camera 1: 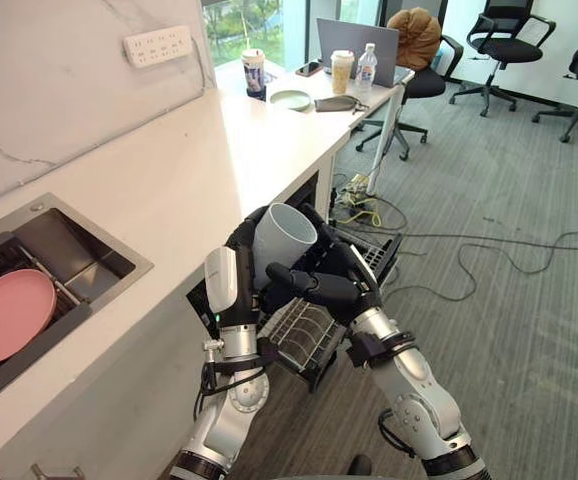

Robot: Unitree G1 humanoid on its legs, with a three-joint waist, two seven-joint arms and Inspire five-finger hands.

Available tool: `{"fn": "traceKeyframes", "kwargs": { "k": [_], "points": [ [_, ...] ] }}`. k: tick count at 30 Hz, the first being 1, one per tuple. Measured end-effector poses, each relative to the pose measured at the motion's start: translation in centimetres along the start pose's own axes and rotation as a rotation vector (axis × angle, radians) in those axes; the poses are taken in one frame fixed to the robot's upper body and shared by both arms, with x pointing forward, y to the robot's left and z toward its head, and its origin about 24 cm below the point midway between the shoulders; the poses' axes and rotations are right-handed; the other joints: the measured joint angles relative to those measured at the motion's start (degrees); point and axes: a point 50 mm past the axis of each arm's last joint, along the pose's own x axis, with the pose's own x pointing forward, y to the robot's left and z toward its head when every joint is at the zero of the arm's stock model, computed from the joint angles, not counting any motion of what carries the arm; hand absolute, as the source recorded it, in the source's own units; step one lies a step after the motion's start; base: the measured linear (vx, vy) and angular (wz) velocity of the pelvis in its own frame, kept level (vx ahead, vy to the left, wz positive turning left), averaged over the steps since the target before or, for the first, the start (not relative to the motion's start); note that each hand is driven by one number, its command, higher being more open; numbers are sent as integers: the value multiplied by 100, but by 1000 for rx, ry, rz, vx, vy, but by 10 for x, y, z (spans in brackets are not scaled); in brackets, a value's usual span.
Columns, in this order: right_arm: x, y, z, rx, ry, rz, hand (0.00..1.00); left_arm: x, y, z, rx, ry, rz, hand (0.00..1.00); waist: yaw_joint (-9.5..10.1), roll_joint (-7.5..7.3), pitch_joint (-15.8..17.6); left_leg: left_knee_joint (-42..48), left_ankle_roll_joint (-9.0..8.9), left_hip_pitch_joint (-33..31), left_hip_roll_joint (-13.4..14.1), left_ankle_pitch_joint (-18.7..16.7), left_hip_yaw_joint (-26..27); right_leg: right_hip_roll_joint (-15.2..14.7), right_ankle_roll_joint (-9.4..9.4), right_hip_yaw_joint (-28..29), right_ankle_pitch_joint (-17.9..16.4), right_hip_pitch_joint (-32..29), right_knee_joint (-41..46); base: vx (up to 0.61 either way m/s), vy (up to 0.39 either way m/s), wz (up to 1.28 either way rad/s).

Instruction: Walk over to the sink, pick up the cup, carry it to the dishwasher, place the cup inside the dishwasher, then close the dishwasher door

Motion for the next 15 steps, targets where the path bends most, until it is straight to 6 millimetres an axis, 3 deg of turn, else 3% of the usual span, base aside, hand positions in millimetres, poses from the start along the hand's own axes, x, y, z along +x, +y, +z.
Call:
{"fn": "traceKeyframes", "kwargs": {
  "k": [15],
  "points": [
    [4,-8,4,-23,1,-51,0,-2,-1,4,-6,-40,-28,0,37,12,-15,27,24,-54,-33,10,-59,-41,14,-50,18,-1,-2,-3,51,2]
  ]
}}
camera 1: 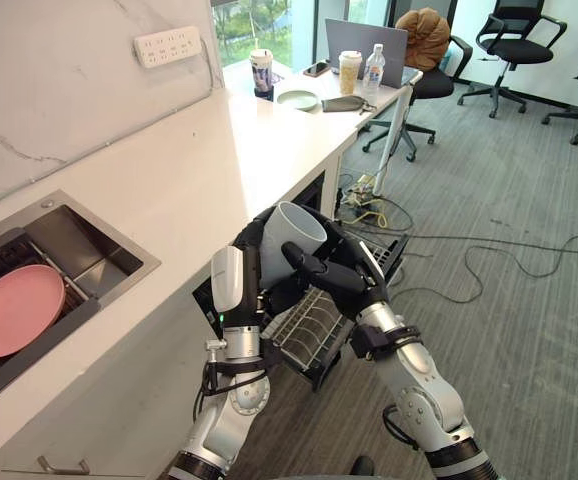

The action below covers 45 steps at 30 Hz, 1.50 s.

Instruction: Walk over to the sink, pick up the cup, carry it to the dishwasher, place the cup inside the dishwasher, then close the dishwasher door

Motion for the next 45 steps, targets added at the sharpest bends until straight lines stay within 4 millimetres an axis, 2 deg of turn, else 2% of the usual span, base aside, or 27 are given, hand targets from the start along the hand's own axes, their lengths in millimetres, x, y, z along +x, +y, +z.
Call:
{"fn": "traceKeyframes", "kwargs": {
  "k": [7,8,24,33,37,40,42,45],
  "points": [
    [0,0,0,0,0,2,0,0,0,0,2,-1,-1,0,11,0,-1,23,1,-38,2,0,-23,-2,0,-18,1,-11,-1,0,44,2],
    [0,0,0,0,0,2,0,0,0,0,1,-1,0,100,11,0,-2,25,1,-43,2,0,-25,-2,-1,-19,1,-14,-1,0,53,1],
    [2,0,2,22,-31,-48,0,-12,4,-15,-91,163,11,100,11,-2,-9,25,4,-53,2,1,-28,-2,3,-22,5,-19,-1,0,5,0],
    [0,-16,17,51,-136,-186,0,-15,18,-35,-111,302,120,100,11,0,-12,23,11,-51,2,3,-27,-4,8,-22,8,-16,0,0,0,0],
    [-4,-27,28,76,-217,-280,0,-17,22,-44,-209,399,148,100,14,0,-12,24,15,-49,-4,6,-36,-15,17,-23,15,-6,0,0,0,0],
    [-8,-35,37,76,-267,-339,0,-26,14,-48,-319,452,13,100,14,2,-14,25,23,-52,-18,6,-50,-34,30,-22,23,0,-1,0,0,1],
    [-12,-42,44,42,-293,-377,0,-42,-5,-46,-385,478,-173,100,11,5,-15,33,43,-72,-44,3,-74,-65,54,-7,39,1,-1,0,0,6],
    [-14,-46,46,12,-300,-399,0,-59,-24,-43,-427,499,-362,100,-9,6,-14,41,62,-96,-69,-6,-91,-94,75,7,51,-3,-2,0,0,2]
  ]
}}
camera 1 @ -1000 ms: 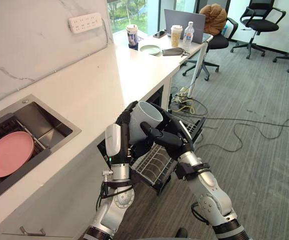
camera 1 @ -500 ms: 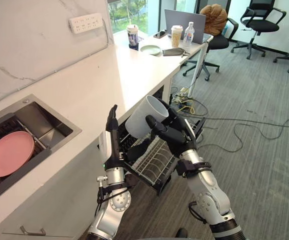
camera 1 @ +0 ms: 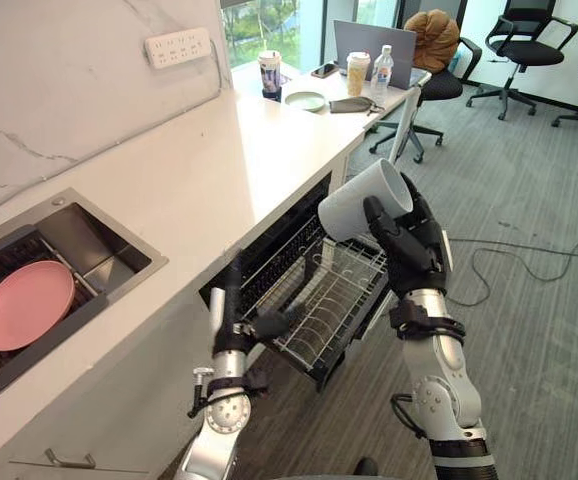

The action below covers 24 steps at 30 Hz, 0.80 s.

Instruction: Walk over to the sink, pick up the cup, carry it to the dishwasher, place the cup inside the dishwasher, then close the dishwasher door

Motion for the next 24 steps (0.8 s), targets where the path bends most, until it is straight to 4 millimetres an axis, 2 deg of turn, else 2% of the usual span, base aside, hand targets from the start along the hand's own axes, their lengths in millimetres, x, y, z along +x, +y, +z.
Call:
{"fn": "traceKeyframes", "kwargs": {
  "k": [2,6,10,15,18,20,22,24],
  "points": [
    [0,-3,0,-31,5,-1,0,-8,-13,-8,1,35,-126,100,-33,1,1,22,16,-26,-7,-9,-1,-12,7,7,3,-15,-1,0,0,0],
    [0,-17,-9,-143,60,-13,0,-11,-13,-12,-19,56,-172,100,-23,22,13,78,25,-113,-3,-4,-85,-16,10,-49,1,-22,-1,-7,13,10],
    [-3,-38,-28,-273,193,-27,0,-15,1,-30,-32,143,-111,100,16,55,15,113,43,-229,-19,16,-225,-40,11,-179,0,-25,1,-6,41,17],
    [-7,-68,-55,-418,379,-52,0,-29,29,-60,-5,296,89,100,218,56,134,192,62,-407,-70,114,-649,-99,18,-270,-1,72,1,-7,58,41],
    [13,-68,-61,-496,403,-46,0,-34,61,-74,7,363,263,100,482,-5,520,274,65,-576,-70,202,-910,-95,18,-432,-2,115,1,-93,23,38],
    [28,-63,-58,-526,385,-46,0,-39,78,-80,6,394,344,100,583,-44,758,349,29,-735,-57,239,-1110,-73,13,-604,-1,117,0,-144,6,43],
    [44,-58,-57,-565,378,-50,0,-45,93,-85,16,419,414,100,741,-136,985,394,11,-882,-32,286,-1272,-36,15,-721,-21,84,-8,-166,10,40],
    [70,-48,-52,-623,366,-51,0,-50,109,-87,37,431,469,100,933,-293,1325,461,-12,-1182,-8,375,-1504,0,11,-880,-52,-60,-28,-133,20,35]
  ]
}}
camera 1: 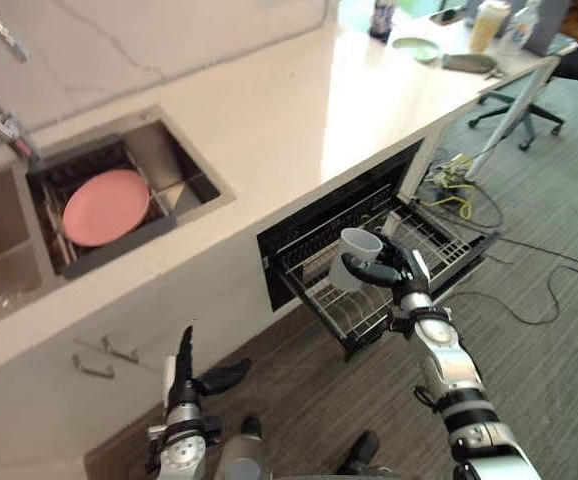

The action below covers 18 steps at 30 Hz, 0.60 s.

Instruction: Walk over to the sink, pick up the cup, carry it to the dishwasher, place the cup inside the dishwasher, then close the dishwasher door

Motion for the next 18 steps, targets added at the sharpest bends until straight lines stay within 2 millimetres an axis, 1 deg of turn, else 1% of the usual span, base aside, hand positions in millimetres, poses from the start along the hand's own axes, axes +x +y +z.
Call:
{"fn": "traceKeyframes", "kwargs": {
  "k": [1,2,3,4,5,6,7,8,9,10,11,12,13,14,16,18],
  "points": [
    [5,0,5,-10,-3,-6,0,1,3,0,2,-2,8,100,44,-32,91,1,-15,-65,-1,30,-57,8,-1,-36,1,-33,0,-91,16,44],
    [14,-2,14,-39,-4,-16,0,2,5,1,2,-12,14,100,107,-57,288,11,-49,-206,-14,103,-211,24,-4,-148,4,-82,1,-67,7,37],
    [17,-3,17,-55,-2,-20,0,2,5,2,1,-17,16,100,166,-77,362,12,-56,-264,-19,130,-256,29,-11,-191,11,-117,2,-62,14,44],
    [23,-6,21,-77,9,-25,0,2,6,2,-3,-28,20,100,274,-103,487,15,-64,-386,-31,172,-347,38,-22,-273,20,-173,4,-19,19,39],
    [28,-10,25,-103,22,-34,0,2,6,4,-7,-41,21,100,351,-109,618,49,-49,-493,-53,206,-464,46,-87,-335,71,-199,26,4,22,42],
    [31,-12,29,-89,15,-42,0,2,6,5,-10,-50,22,100,366,-111,673,73,-38,-559,-61,219,-521,50,-92,-345,76,-216,26,26,40,40],
    [37,-15,45,-90,-12,-54,0,3,7,5,-15,-65,27,100,399,-136,782,116,-19,-662,-79,240,-587,53,-96,-341,82,-261,26,19,58,27],
    [44,-24,62,-104,-33,-76,0,6,7,8,-26,-79,27,100,461,-156,931,149,-19,-712,-94,240,-619,56,-95,-346,83,-272,26,-1,70,19],
    [46,-29,69,-113,-39,-92,0,7,6,11,-32,-89,26,100,516,-172,981,156,-19,-757,-103,240,-630,56,-94,-354,84,-305,25,-16,56,13],
    [48,-39,76,-126,-43,-119,0,8,6,14,-46,-110,27,100,611,-218,1045,167,-6,-878,-121,249,-661,49,-84,-371,94,-396,24,-15,81,12],
    [49,-45,80,-133,-43,-137,0,10,5,17,-53,-125,27,100,680,-243,1126,169,8,-960,-132,260,-691,33,-75,-372,100,-452,21,3,83,19],
    [49,-48,80,-135,-36,-150,0,10,5,17,-54,-128,27,100,693,-248,1181,172,17,-1012,-140,266,-737,6,-68,-372,99,-467,14,9,100,19],
    [49,-49,79,-136,-28,-159,0,10,5,16,-55,-127,27,100,704,-256,1190,169,23,-1047,-150,270,-756,-3,-58,-362,100,-491,7,11,99,17],
    [49,-53,75,-140,-7,-175,0,10,5,16,-62,-124,29,100,757,-262,1206,169,32,-1101,-158,279,-770,-11,-39,-348,99,-534,2,20,107,8],
    [49,-56,70,-143,23,-188,0,9,5,14,-85,-119,36,100,812,-256,1261,154,33,-1121,-160,280,-776,-14,-21,-350,86,-558,2,25,75,3],
    [49,-56,71,-146,33,-185,0,9,5,12,-100,-110,40,100,816,-253,1266,144,34,-1170,-156,280,-775,-13,-14,-349,81,-617,1,3,49,-1]
  ]
}}
